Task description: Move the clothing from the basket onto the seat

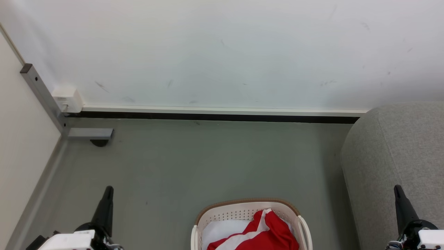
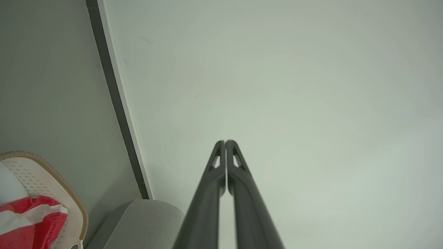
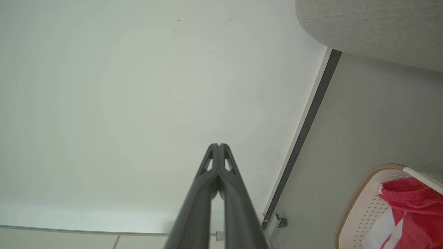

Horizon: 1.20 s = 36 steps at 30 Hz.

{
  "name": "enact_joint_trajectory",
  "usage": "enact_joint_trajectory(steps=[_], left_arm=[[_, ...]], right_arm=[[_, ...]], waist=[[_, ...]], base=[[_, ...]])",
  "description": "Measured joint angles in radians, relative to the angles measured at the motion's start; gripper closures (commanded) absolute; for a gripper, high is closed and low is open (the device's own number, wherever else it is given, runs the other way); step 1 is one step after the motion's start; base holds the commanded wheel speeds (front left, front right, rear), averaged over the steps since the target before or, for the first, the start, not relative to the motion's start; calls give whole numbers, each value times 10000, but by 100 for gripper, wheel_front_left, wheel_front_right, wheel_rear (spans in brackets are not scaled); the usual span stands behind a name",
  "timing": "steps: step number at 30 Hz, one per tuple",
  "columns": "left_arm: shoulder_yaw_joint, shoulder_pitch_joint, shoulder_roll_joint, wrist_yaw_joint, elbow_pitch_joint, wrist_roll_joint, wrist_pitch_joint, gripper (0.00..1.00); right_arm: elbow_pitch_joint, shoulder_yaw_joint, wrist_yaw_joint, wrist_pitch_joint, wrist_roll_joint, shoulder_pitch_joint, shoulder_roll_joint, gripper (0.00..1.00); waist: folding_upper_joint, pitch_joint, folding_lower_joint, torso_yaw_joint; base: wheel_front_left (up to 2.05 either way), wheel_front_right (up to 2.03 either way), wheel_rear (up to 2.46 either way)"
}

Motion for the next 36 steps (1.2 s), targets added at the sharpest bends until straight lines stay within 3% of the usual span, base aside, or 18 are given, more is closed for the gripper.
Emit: enact_joint_trajectory(steps=[36], left_arm=[[0, 0, 0, 0, 0, 0, 0, 100]], right_arm=[[0, 0, 0, 0, 0, 0, 0, 100]], waist=[[0, 0, 0, 0]], base=[[0, 0, 0]])
